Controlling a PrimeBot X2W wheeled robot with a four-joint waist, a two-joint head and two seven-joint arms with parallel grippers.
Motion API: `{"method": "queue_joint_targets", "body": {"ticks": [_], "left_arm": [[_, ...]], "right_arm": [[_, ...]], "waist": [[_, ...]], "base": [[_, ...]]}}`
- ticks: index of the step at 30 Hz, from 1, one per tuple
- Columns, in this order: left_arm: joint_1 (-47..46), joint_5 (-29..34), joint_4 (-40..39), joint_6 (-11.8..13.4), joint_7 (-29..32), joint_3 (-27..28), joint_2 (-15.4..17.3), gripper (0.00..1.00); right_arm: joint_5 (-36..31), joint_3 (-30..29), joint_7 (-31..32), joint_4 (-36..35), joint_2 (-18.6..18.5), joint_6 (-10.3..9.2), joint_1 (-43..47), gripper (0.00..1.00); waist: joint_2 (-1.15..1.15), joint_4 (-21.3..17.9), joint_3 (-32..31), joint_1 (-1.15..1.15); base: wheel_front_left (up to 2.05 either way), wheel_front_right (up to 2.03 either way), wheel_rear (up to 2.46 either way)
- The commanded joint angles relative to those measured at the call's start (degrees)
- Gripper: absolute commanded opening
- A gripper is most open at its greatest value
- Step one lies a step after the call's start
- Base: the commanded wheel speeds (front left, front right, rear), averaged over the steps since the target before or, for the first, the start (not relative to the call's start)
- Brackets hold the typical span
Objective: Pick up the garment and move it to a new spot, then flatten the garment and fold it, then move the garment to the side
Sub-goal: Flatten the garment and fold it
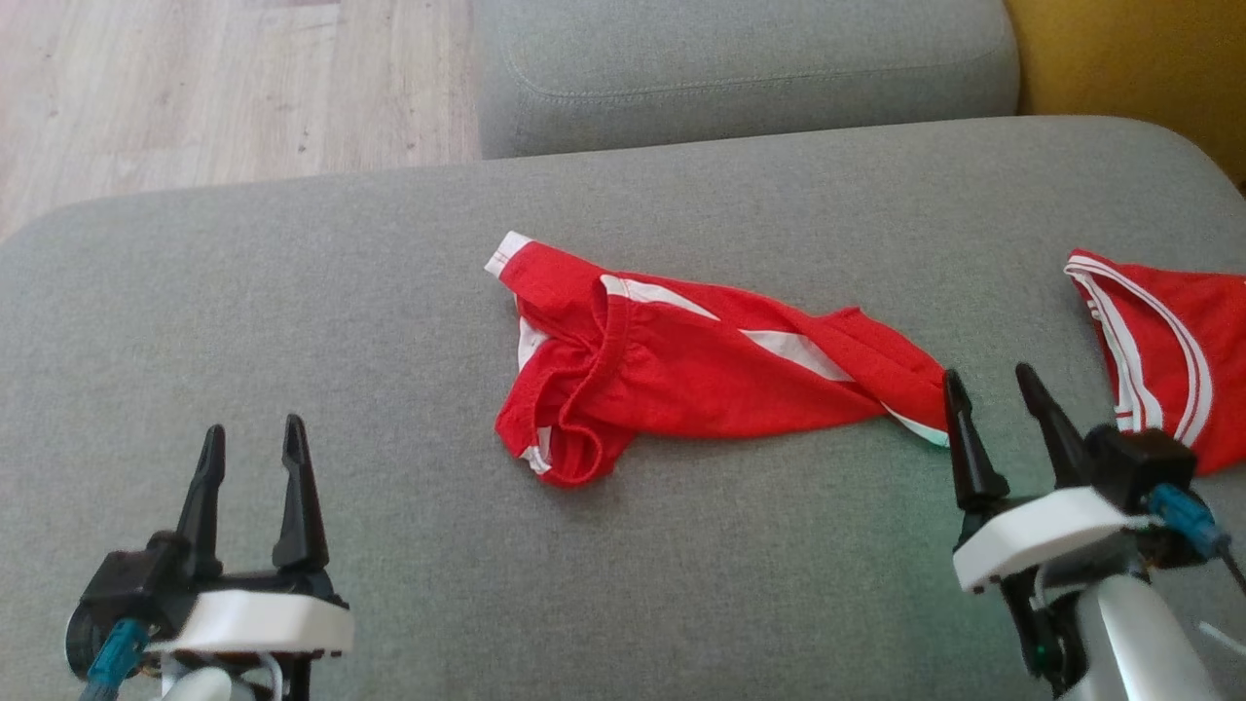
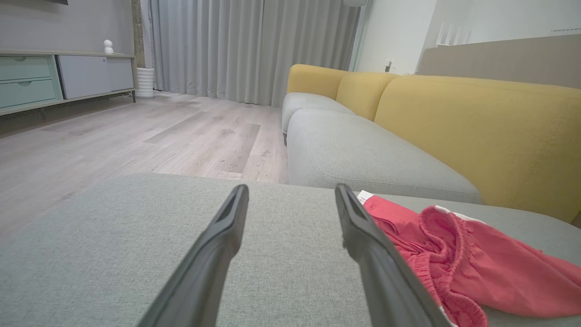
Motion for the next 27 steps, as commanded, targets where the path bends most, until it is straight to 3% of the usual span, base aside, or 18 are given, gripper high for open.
{"method": "queue_joint_targets", "body": {"ticks": [1, 13, 16, 20, 27], "left_arm": [[-1.8, -0.4, -1.8, 0.1, -0.7, 1.9, 1.3, 1.00], [-4.0, 0.2, -2.7, 0.2, 1.0, -0.8, 0.0, 1.00], [-9.0, 0.7, -1.2, -1.4, 6.1, -5.6, -2.7, 1.00], [-18.7, 0.4, 5.3, -1.7, 15.7, -10.7, -8.5, 1.00], [-30.4, -2.3, 16.9, 0.0, 24.1, -12.4, -14.6, 1.00]], "right_arm": [[-0.8, 0.5, 0.7, -3.6, 0.5, 0.43, -1.2, 1.00], [-2.8, -1.3, 5.6, -10.8, 2.7, 0.43, 2.3, 1.00], [-2.9, -2.2, 6.3, -11.8, 2.9, 0.43, 2.3, 1.00], [-3.2, -2.5, 7.3, -12.8, 3.1, 0.43, 1.5, 1.00], [-3.3, -0.6, 7.8, -13.1, 3.2, 0.43, -0.8, 1.00]], "waist": [[0.00, 0.1, -0.1, 0.01], [0.00, -0.2, 1.5, 0.01], [0.00, 0.1, 2.8, 0.01], [0.00, -0.1, 5.0, 0.01], [0.00, -2.3, 7.8, 0.01]], "base": [[0.00, 0.00, 0.00], [0.00, 0.00, 0.00], [0.00, 0.00, 0.00], [0.00, 0.00, 0.00], [0.00, 0.00, 0.00]]}}
